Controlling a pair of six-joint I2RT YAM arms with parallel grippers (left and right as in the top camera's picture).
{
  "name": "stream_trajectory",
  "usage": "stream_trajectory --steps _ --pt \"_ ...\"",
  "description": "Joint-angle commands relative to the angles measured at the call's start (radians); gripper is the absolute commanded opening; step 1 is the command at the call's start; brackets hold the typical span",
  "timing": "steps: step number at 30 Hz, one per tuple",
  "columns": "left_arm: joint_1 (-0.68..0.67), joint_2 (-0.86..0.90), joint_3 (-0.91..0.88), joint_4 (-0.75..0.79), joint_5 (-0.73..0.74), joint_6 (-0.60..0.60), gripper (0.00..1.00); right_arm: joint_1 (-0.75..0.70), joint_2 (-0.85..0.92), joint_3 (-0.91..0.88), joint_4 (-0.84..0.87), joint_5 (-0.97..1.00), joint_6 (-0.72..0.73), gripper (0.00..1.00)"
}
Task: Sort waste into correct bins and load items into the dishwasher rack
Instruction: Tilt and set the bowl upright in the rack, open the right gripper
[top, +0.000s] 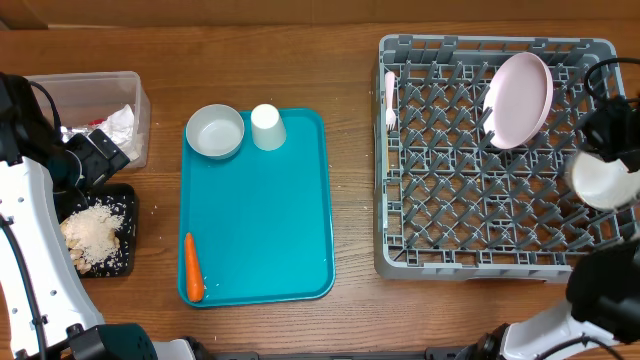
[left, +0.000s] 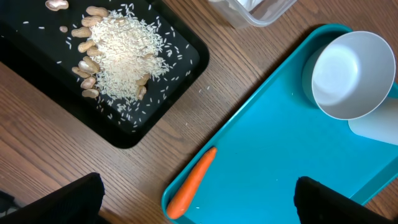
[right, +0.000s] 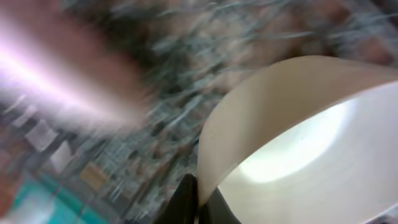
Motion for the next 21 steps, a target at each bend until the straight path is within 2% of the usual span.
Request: stream_trajectory --steps 1,9,15,21 --pt "0.003 0.000 -0.001 0.001 -0.011 -0.017 1.00 0.003 -0.020 0.012 -0.026 -0.320 -0.209 0.04" --pt "0.003 0.000 -0.001 0.001 -0.011 -0.017 1.00 0.007 -0.020 -0.161 -0.037 -0.576 -0.481 0.04" --pt "0.003 0.000 -0.001 0.001 -0.011 -0.017 1.00 0.007 -0.020 -0.324 0.043 -0.764 -0.592 0.04" --pt "0.003 0.000 -0.001 0.001 -0.011 -0.017 1.00 0.007 -0.020 -0.353 0.039 -0.814 -0.658 0.04"
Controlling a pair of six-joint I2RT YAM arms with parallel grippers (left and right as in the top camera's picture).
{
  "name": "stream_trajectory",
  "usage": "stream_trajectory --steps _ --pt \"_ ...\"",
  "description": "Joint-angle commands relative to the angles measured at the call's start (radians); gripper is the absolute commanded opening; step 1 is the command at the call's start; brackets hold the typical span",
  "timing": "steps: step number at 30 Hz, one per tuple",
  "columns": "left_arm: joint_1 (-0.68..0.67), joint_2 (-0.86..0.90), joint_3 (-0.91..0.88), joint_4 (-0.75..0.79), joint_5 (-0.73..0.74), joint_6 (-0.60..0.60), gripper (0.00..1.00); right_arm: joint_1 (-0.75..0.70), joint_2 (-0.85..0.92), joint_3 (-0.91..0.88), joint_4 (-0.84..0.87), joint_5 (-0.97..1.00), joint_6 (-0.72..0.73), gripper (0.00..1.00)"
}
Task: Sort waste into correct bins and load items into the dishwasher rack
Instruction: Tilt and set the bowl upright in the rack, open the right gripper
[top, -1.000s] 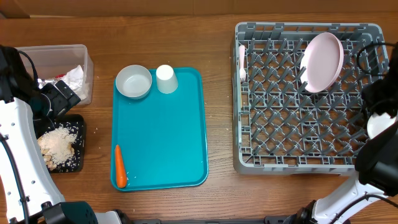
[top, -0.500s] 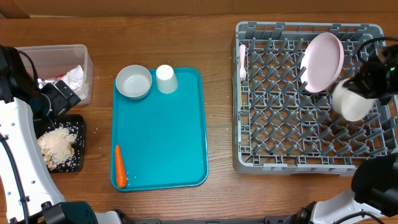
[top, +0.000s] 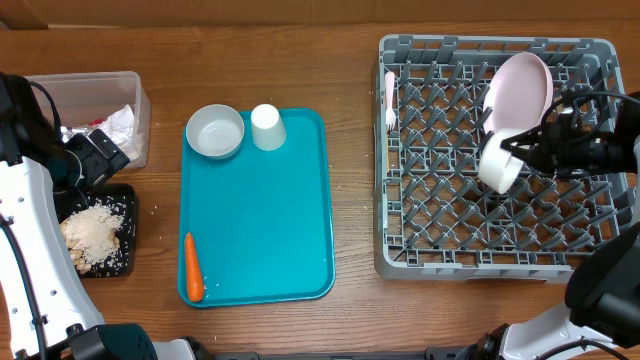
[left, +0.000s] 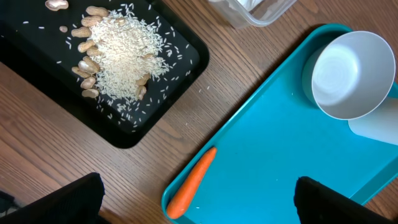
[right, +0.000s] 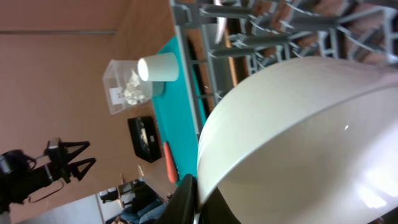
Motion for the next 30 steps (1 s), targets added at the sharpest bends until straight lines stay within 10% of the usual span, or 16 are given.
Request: stream_trajectory --steps 1,30 --pt "0.003 0.000 -0.001 0.001 -0.011 -0.017 1.00 0.005 -0.006 -0.003 0.002 -0.077 -0.080 0.04" --pt "0.003 0.000 -0.001 0.001 -0.011 -0.017 1.00 0.004 -0.005 -0.006 0.052 0.084 -0.087 0.04"
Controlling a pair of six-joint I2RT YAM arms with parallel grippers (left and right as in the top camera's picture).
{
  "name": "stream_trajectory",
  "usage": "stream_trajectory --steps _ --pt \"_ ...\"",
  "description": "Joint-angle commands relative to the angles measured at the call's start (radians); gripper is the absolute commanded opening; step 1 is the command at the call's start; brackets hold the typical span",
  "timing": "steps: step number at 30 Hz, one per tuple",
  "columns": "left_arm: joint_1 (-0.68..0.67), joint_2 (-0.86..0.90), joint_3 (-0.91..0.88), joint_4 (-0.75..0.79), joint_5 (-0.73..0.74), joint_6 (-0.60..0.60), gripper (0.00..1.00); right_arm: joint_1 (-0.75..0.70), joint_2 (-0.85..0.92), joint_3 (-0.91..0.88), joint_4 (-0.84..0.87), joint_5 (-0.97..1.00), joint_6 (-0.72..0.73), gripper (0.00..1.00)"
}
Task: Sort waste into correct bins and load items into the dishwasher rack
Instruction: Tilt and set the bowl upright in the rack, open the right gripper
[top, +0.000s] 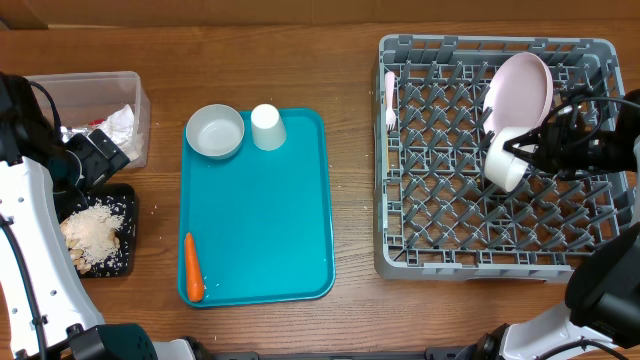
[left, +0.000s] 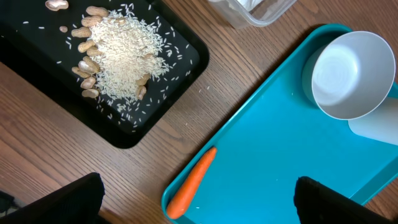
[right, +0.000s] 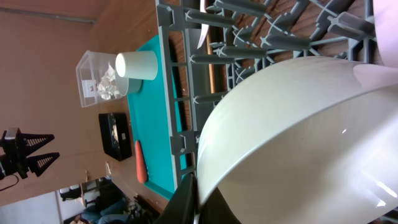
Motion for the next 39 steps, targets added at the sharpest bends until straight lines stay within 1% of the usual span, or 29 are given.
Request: stream_trajectory --steps 1,7,13,16,23,26,28,33,39 --pt "0.003 0.000 -0.001 0.001 -0.011 -0.018 1.00 0.004 -0.005 -0.006 0.008 -0.005 -0.014 0.04" --pt "0.003 0.000 -0.001 0.001 -0.011 -0.018 1.00 0.003 -0.005 -0.049 0.056 -0.014 -0.007 0.04" --pt "0.003 0.000 -0.001 0.001 -0.011 -0.018 1.00 -0.040 -0.005 -0.149 0.133 -0.142 -0.005 0.04" --pt "0.003 0.000 -0.001 0.001 -0.011 -0.018 1.00 -0.073 -0.005 -0.153 0.131 -0.148 -0.003 0.04" --pt "0.003 0.000 -0.001 0.001 -0.011 -0.018 1.00 -0.148 -0.005 -0.110 0.123 -0.105 0.108 0.04" --pt "0.003 0.000 -0.001 0.001 -0.011 -0.018 1.00 -0.164 -0.005 -0.071 0.100 -0.019 0.183 0.04" --pt "0.003 0.000 -0.001 0.001 -0.011 -0.018 1.00 -0.164 -0.005 -0.045 0.078 0.074 0.235 0.04" --pt "0.003 0.000 -0.001 0.001 -0.011 -0.018 1.00 -0.164 -0.017 -0.003 0.047 0.337 0.418 0.04" --pt "0.003 0.000 -0.001 0.001 -0.011 -0.018 1.00 -0.164 -0.092 0.032 0.025 0.624 0.650 0.04"
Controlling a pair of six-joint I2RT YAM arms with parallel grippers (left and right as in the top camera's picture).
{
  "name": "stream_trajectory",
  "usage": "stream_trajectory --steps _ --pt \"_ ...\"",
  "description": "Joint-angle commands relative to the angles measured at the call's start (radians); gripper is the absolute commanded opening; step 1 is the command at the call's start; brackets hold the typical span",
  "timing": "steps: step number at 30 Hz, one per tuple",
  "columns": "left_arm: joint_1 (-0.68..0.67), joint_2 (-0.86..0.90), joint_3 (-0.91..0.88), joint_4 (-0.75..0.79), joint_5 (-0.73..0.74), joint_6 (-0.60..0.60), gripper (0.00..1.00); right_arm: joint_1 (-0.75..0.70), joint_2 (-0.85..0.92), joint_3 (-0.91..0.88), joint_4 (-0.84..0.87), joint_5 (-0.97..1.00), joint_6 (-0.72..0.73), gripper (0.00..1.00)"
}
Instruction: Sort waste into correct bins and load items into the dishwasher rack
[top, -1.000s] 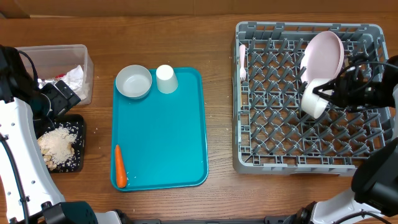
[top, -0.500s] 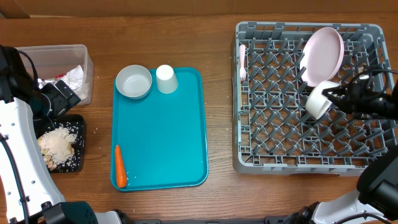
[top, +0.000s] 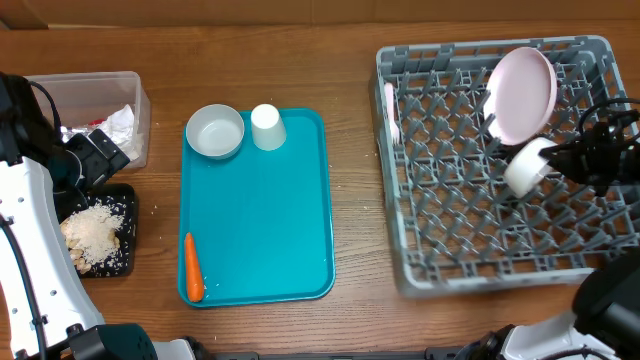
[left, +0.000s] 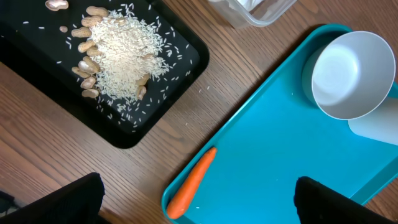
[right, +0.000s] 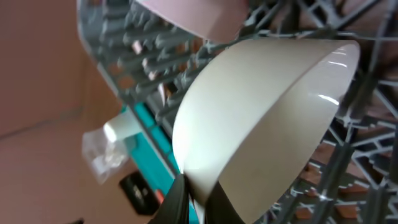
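My right gripper (right: 189, 200) is shut on the rim of a white bowl (right: 267, 112), which is tipped on its side among the tines of the grey dishwasher rack (top: 440, 270), just below a standing pink plate (top: 520, 95). A pink utensil (top: 390, 105) lies at the rack's left edge. On the teal tray (top: 270, 220) are another white bowl (top: 215, 132), a white cup (top: 266, 127) and a carrot (top: 192, 268). My left gripper (left: 199, 202) hangs open above the carrot (left: 191, 180), over the tray's near-left corner.
At the far left a clear bin (top: 95, 115) holds crumpled waste. In front of it a black tray (top: 125, 215) carries rice and peanuts (left: 118, 53). The rack sits skewed on the wooden table, its near edge angled toward the right.
The rack has shifted and now sits skewed, its near-left corner further right. The bowl in my right gripper is a little further right and tipped more on its side. The left arm is unchanged.
My right gripper first held the white bowl at the rack's right edge. Then it held the bowl at the rack's middle below the pink plate, and stayed there. Now the bowl sits tipped among the tines and the rack has turned. The left gripper stayed open over the carrot.
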Motion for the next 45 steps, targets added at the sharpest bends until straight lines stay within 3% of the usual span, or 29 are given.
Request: stream_trajectory --steps 1,3,6,8,10,16,22,28,31,36,41,45 --pt "0.003 0.000 -0.001 0.001 -0.011 -0.017 1.00 -0.026 -0.063 0.037 -0.021 0.477 0.220 0.06" --pt "0.003 0.000 -0.001 0.001 -0.011 -0.017 1.00 -0.026 -0.090 0.059 -0.035 0.570 0.275 0.16" --pt "0.003 0.000 -0.001 0.001 -0.011 -0.017 1.00 -0.026 -0.110 0.090 -0.056 0.654 0.304 0.60" --pt "0.003 0.000 -0.001 0.001 -0.011 -0.017 1.00 -0.026 -0.111 0.103 -0.063 0.679 0.304 0.75" --pt "0.003 0.000 -0.001 0.001 -0.011 -0.017 1.00 -0.026 -0.111 0.103 -0.063 0.689 0.304 1.00" --pt "0.003 0.000 -0.001 0.001 -0.011 -0.018 1.00 -0.026 -0.111 0.103 -0.082 0.801 0.405 1.00" --pt "0.003 0.000 -0.001 0.001 -0.011 -0.017 1.00 -0.023 -0.117 0.104 -0.112 0.718 0.400 1.00" --pt "0.003 0.000 -0.001 0.001 -0.011 -0.018 1.00 0.045 -0.176 0.104 -0.115 0.467 0.177 1.00" --pt "0.003 0.000 -0.001 0.001 -0.011 -0.018 1.00 0.147 -0.207 0.104 -0.116 0.364 0.043 1.00" --pt "0.003 0.000 -0.001 0.001 -0.011 -0.017 1.00 0.382 -0.203 0.083 -0.063 0.357 -0.052 1.00" --pt "0.003 0.000 -0.001 0.001 -0.011 -0.017 1.00 0.636 -0.190 0.024 0.056 0.444 -0.043 0.99" --pt "0.003 0.000 -0.001 0.001 -0.011 -0.017 1.00 0.781 -0.162 -0.010 0.117 0.534 0.009 0.89"
